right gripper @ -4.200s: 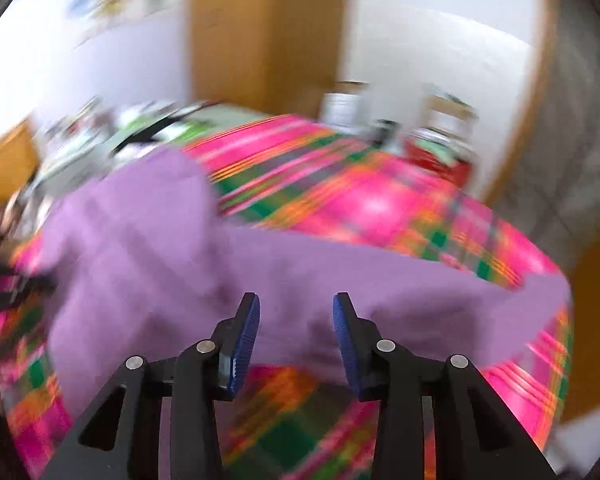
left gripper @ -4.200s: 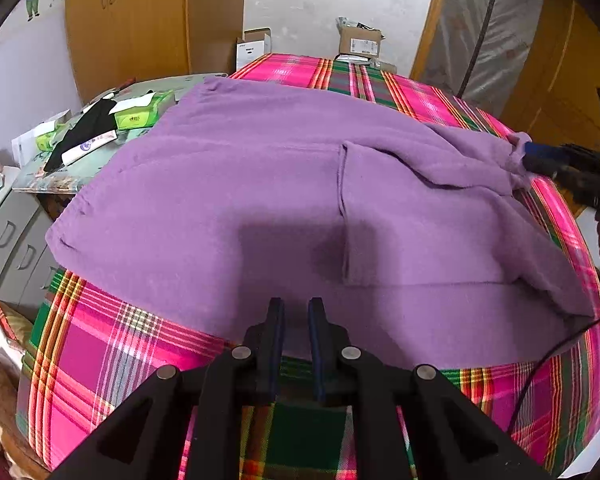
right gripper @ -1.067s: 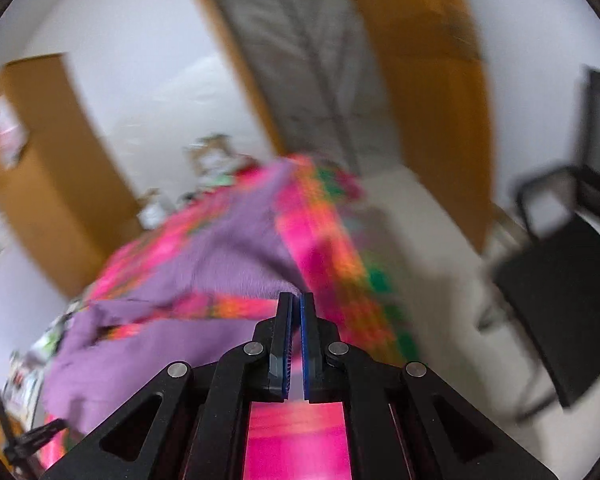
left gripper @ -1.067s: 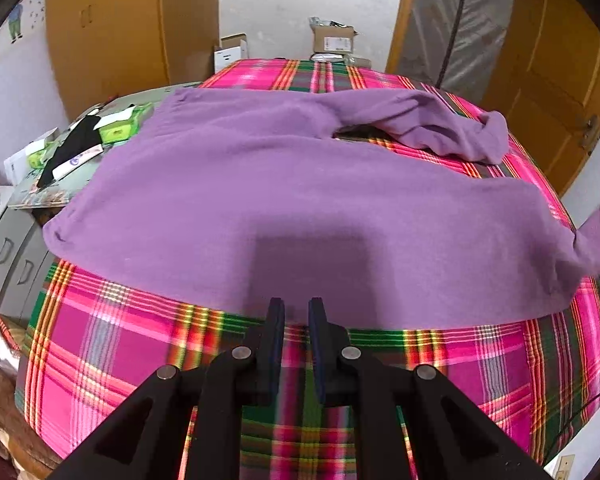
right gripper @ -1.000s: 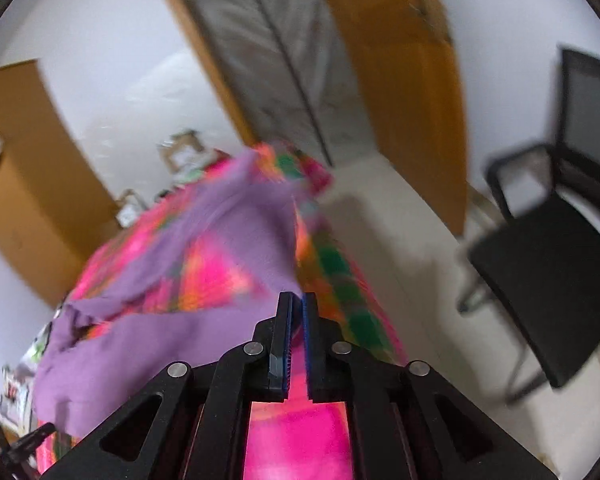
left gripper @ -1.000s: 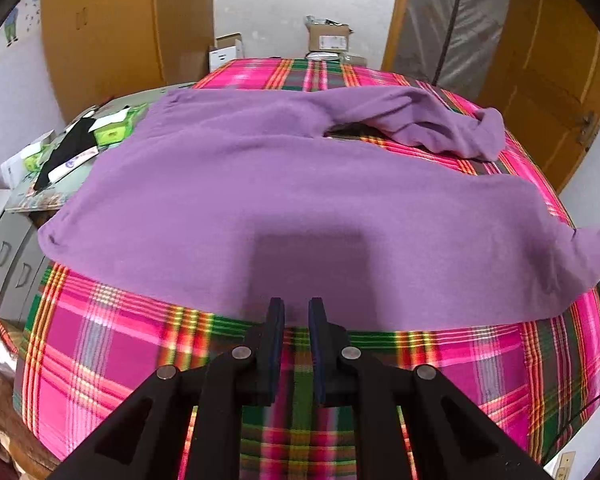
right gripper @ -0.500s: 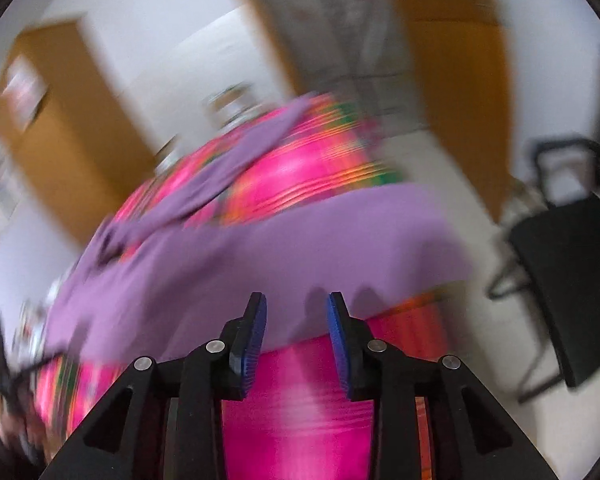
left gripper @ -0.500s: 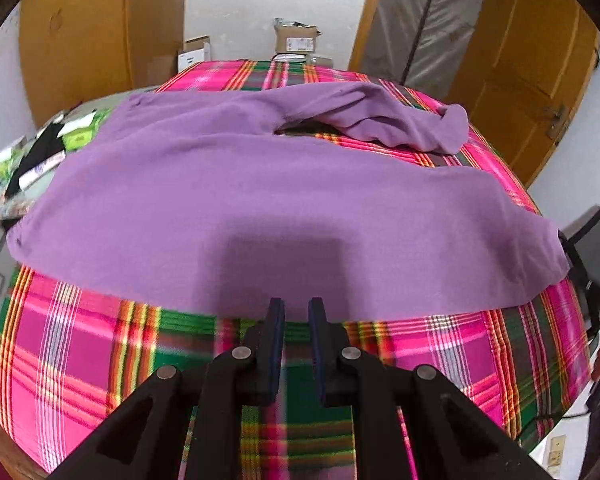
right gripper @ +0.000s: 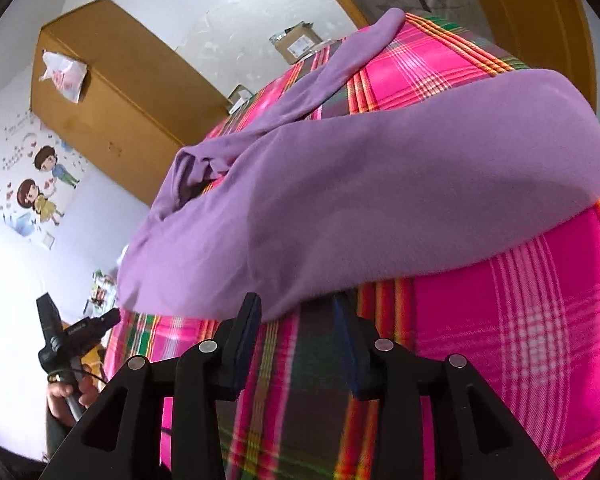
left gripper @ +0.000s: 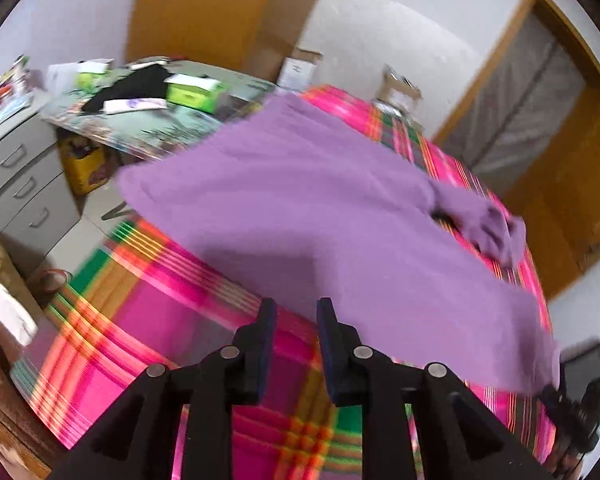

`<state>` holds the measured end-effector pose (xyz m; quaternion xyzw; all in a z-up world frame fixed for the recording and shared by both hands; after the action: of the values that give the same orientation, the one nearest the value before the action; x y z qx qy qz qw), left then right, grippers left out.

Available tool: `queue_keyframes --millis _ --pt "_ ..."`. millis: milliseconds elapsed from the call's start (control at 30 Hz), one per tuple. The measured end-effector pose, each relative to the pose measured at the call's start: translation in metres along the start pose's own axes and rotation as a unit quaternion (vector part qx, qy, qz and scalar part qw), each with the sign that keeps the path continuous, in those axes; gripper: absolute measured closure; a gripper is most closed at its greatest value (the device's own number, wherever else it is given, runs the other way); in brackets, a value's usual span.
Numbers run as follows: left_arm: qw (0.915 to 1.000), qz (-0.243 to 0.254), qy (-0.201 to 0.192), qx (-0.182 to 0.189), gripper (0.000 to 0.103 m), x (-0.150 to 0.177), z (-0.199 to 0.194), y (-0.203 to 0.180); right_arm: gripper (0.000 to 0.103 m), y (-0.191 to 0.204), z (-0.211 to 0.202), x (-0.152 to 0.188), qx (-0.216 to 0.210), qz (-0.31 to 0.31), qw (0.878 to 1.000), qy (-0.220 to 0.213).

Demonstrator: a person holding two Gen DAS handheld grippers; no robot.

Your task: Fold clothes

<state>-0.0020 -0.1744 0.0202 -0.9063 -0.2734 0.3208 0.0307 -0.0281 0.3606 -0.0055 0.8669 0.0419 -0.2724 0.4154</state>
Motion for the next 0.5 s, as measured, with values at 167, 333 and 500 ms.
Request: queue_keyframes --millis 167,333,500 --pt "0.9973 -0.071 -0.015 -0.013 0.075 -0.025 0.005 0.047 0.062 0.005 0.011 -0.007 -0.006 0.004 1.0 -0.005" --pt "0.9922 -0.119 -0.017 -0.034 0.075 -0.046 0.022 0.08 0.062 0.004 0.019 -0.013 -0.01 0.018 1.0 -0.012" --pt "0.9894 -0.138 -0.008 -0.043 0.075 -0.055 0.039 0.099 0.062 0.004 0.025 -0.017 -0.008 0.028 0.999 -0.016"
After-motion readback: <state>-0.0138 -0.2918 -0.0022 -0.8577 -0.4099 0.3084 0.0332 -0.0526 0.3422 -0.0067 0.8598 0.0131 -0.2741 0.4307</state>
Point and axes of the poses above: each gripper's, at about its wrist camera, not at the fingertips, and z roughly the way its jaws point, y to its left, x to its underside, the point moved 1 cm from there along z, roughly the way its jaws point, and after that the axes turned 10 degrees about -x, right-handed, at the moved point
